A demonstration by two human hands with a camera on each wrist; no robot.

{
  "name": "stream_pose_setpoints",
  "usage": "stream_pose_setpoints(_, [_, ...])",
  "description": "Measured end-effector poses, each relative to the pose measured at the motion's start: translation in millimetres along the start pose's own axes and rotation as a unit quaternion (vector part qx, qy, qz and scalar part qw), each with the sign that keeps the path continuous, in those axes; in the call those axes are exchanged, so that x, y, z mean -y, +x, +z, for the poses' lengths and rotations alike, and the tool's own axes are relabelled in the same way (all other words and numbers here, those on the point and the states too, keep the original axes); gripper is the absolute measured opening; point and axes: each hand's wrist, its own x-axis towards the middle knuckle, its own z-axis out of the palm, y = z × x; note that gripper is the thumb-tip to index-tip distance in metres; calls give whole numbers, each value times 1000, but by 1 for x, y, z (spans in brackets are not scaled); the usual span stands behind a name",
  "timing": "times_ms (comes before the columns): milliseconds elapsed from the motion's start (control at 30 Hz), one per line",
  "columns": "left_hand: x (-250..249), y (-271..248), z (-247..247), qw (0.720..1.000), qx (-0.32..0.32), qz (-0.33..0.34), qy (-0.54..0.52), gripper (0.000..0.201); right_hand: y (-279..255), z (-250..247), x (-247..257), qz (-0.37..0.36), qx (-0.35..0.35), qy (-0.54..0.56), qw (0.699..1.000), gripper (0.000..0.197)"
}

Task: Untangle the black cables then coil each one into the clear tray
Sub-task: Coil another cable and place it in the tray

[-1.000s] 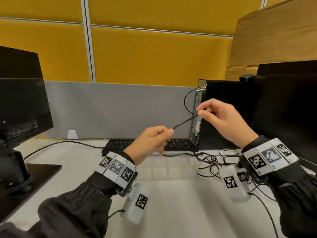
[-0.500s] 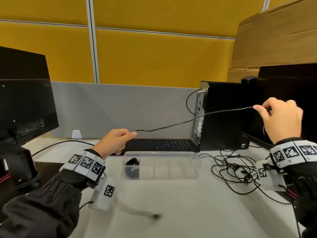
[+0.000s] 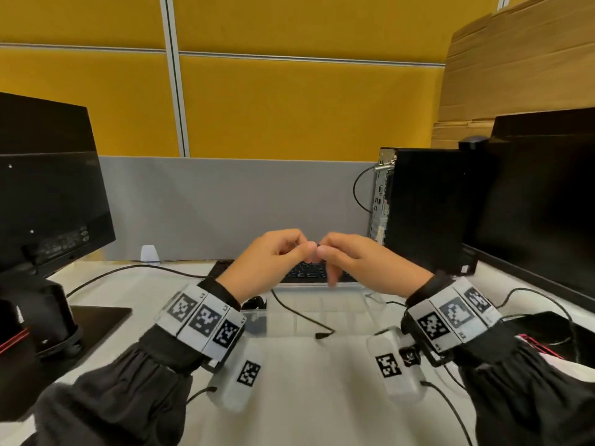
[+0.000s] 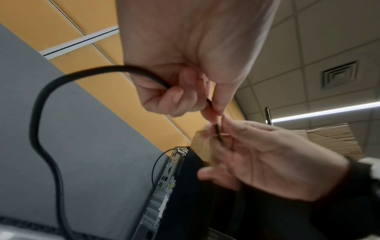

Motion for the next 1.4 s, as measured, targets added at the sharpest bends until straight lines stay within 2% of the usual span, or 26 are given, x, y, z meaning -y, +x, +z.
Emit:
stream_pose_setpoints(67, [5,-1,-5,1000,3,20,11,29,2,2,-7,-19,-30,87,996,27])
stream_pose_setpoints(100, [9,-1,-8,999,2,26,22,29,2,0,-13,-23,-73,99,992,28])
stream_pose_setpoints(167, [18,1,-16,999,-22,29,41,30,1,-9,-32,-11,-193,113,975,28])
stream_pose_setpoints(267, [32,5,-31,998,-65,13,22,31,-3,-38,-66,31,-363,146,920,26])
stream_pose_setpoints(333, [39,10,-38,996,-81,19,20,32,-3,-52,-85,57,-445,61,892,26])
stream_pose_setpoints(400, [43,18,-43,993,-115,23,16,32,2,-54,-95,105,-469,-72,874,23])
stream_pose_setpoints(467, [42,27,-44,990,-143,14,-1,33,13,-44,-87,165,-446,-220,852,25])
stream_pose_setpoints(500, [40,30,-42,990,-143,11,-5,33,20,-35,-77,172,-415,-279,849,34])
stream_pose_setpoints(533, [38,33,-39,990,-139,13,-6,34,28,-25,-61,160,-380,-301,860,44])
stream_pose_setpoints(567, [35,36,-35,991,-133,22,-4,34,35,-14,-44,128,-338,-283,888,48])
stream_pose_setpoints(633, [30,38,-27,990,-133,49,2,34,46,5,-12,29,-239,-125,963,45])
stream_pose_setpoints(667, [28,38,-24,989,-137,62,2,33,49,12,1,-18,-188,-10,982,41])
stream_pose_setpoints(700, [27,37,-21,987,-145,72,-1,34,49,15,9,-41,-153,86,984,36])
stream_pose_setpoints(733, [26,35,-21,985,-155,78,-7,33,49,17,13,-49,-131,128,982,32])
stream_pose_setpoints(800, [27,31,-22,983,-168,71,-25,32,48,13,13,-54,-133,78,986,24])
stream_pose_setpoints(867, [29,28,-28,986,-153,51,-38,36,48,4,0,-46,-191,44,979,24])
stream_pose_setpoints(900, [29,26,-33,988,-144,44,-41,37,47,-2,-9,-40,-235,62,969,26])
stream_pose_setpoints(1000, [28,21,-47,988,-131,40,-65,36,40,-25,-39,-3,-384,134,914,30])
stream_pose_setpoints(1067, [25,18,-48,989,-128,47,-50,36,33,-32,-54,30,-415,70,907,27])
stream_pose_setpoints(1133, [22,19,-42,988,-144,53,-19,33,29,-31,-54,62,-383,-27,921,18])
stream_pose_setpoints(1167, [21,20,-39,986,-158,54,-3,32,27,-29,-49,69,-352,-61,931,24])
stream_pose_setpoints(1267, [19,22,-35,977,-201,52,41,30,24,-22,-25,54,-233,-99,966,59])
stream_pose_setpoints(1400, [22,21,-39,955,-269,42,117,30,19,-16,2,22,-187,-148,971,68])
